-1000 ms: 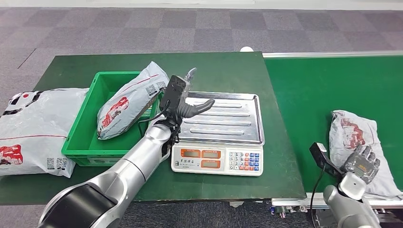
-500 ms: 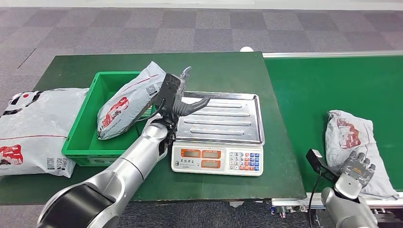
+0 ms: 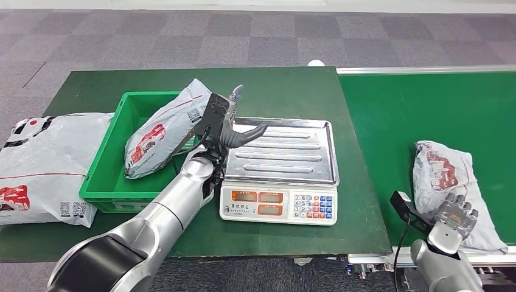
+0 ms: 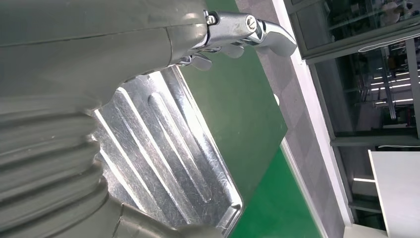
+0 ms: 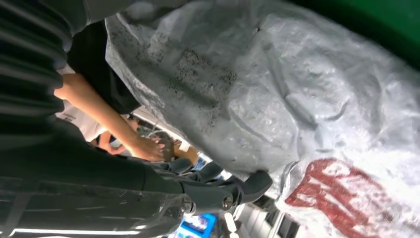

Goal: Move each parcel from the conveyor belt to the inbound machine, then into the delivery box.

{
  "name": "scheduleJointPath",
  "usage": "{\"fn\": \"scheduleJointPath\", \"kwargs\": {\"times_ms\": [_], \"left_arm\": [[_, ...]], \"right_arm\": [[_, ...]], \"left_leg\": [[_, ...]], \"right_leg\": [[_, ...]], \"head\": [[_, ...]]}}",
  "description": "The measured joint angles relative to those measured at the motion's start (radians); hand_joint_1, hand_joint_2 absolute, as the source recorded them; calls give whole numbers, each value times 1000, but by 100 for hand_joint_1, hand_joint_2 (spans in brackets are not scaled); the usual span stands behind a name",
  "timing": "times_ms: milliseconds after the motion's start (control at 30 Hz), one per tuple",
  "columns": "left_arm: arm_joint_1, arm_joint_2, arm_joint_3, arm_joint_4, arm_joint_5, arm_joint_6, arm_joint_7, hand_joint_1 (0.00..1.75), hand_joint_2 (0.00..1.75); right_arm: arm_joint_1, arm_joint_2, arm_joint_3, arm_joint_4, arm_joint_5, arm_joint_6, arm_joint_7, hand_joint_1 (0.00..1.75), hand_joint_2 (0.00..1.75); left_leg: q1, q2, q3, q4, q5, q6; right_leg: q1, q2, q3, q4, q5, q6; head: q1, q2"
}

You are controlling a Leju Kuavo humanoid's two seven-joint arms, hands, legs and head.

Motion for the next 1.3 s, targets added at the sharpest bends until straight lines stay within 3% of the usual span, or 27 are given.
{"fn": "scheduleJointPath", "kwargs": {"times_ms": [67, 167, 200, 300, 333, 533, 933, 1300], "left_arm": [[0, 2, 1, 0, -9, -7, 0, 0, 175], [2, 7, 4, 0, -23, -16, -3, 0, 175], [3, 9, 6, 0, -25, -18, -5, 0, 175], [4, 14, 16, 0, -32, -19, -9, 0, 175], [5, 15, 19, 0, -34, -19, -9, 0, 175], [10, 18, 27, -1, -41, -19, -9, 0, 175], [24, 25, 48, -10, -54, -16, -9, 0, 175], [26, 33, 64, -16, -68, -4, -10, 0, 175]], "right_arm": [[0, 4, -19, -7, -83, 56, -101, 0, 175], [4, 14, -81, -32, -276, 173, -318, 0, 175], [8, 17, -102, -41, -332, 208, -374, 14, 175], [24, 26, -135, -68, -405, 255, -435, 145, 175], [29, 28, -138, -76, -401, 253, -426, 175, 175], [51, 35, -133, -120, -350, 234, -359, 175, 175], [54, 35, -71, -150, -361, 211, -346, 175, 175], [96, 43, -14, -328, -365, 71, -312, 175, 175]], "left_leg": [[1, 0, 1, 0, 0, 0], [1, 1, 3, 0, -1, 0], [1, 2, 4, 0, -1, 0], [1, 2, 5, 0, -1, 0], [1, 2, 5, 0, 0, 0], [1, 1, 5, 0, 1, 1], [1, 1, 4, 0, 0, 1], [1, 1, 3, 0, 0, 1]], "right_leg": [[1, 0, 1, 0, 0, 0], [1, 1, 3, -1, 0, 0], [1, 2, 3, -1, 0, 0], [1, 2, 4, -1, 0, 1], [1, 2, 4, -1, 0, 1], [1, 0, 5, -1, 1, 1], [1, 0, 4, -1, 1, 1], [1, 0, 4, -1, 1, 1]], "head": [[0, 0], [0, 0], [0, 0], [0, 0], [0, 0], [0, 0], [0, 0], [0, 0]]}}
